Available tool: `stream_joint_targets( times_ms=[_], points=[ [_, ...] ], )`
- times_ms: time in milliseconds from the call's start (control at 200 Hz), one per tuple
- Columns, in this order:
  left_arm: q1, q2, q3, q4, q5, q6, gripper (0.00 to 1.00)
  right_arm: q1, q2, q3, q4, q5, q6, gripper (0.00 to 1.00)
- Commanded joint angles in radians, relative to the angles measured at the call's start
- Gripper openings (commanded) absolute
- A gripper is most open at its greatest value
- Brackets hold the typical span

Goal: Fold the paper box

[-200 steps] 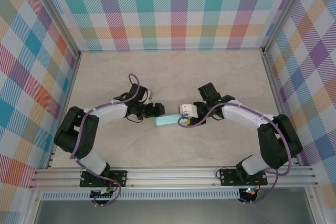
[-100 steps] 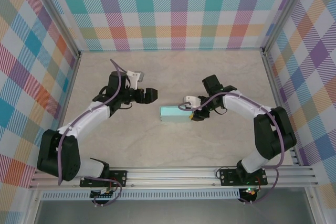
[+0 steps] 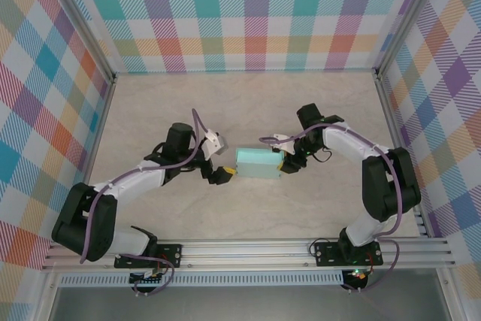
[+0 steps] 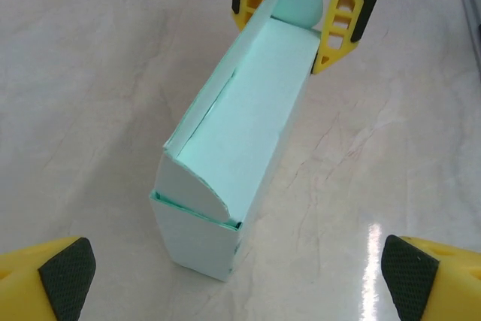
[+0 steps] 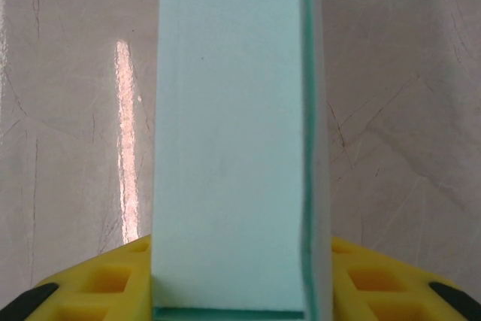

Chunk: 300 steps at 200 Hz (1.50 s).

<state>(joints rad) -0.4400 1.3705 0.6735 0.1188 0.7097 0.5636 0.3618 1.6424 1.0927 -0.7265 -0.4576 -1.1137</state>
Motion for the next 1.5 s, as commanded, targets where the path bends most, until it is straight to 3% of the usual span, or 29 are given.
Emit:
stream_joint_targets(
  times_ms=[0,150,360,750,835,1085,1365,1440,1495],
  points=[
    [-0.037,0.062,-0.001,0.13,-0.066,0.118,1.0,0.0,0.03,0.006,-0.069,-0.016,-0.025,0.35],
    [-0.085,0.132,0.017,0.194,-0.088,0.169,1.0,0.006,0.023,-0.005,-0.065,0.004,-0.041,0.36],
    [-0.119,0.193,0.039,0.281,-0.097,0.195,0.91,0.011,-0.009,-0.035,-0.045,-0.002,-0.066,0.36],
    [-0.155,0.19,0.034,0.184,-0.013,0.323,0.59,0.017,-0.013,-0.049,-0.038,0.024,-0.08,0.36],
    [-0.165,0.194,0.029,0.186,-0.027,0.331,0.56,0.017,-0.021,-0.05,-0.011,0.01,-0.05,0.37],
    [-0.183,0.232,0.047,0.151,-0.038,0.321,0.48,0.016,-0.148,-0.171,0.203,-0.033,0.036,0.53],
    [-0.183,0.272,0.074,0.136,-0.042,0.268,0.45,0.014,-0.4,-0.399,0.433,-0.034,0.23,0.56],
    [-0.183,0.276,0.076,0.143,-0.053,0.253,0.45,0.014,-0.491,-0.477,0.545,0.014,0.371,0.6],
    [-0.182,0.28,0.076,0.152,-0.063,0.241,0.45,0.007,-0.57,-0.518,0.657,0.068,0.574,0.63]
  ],
)
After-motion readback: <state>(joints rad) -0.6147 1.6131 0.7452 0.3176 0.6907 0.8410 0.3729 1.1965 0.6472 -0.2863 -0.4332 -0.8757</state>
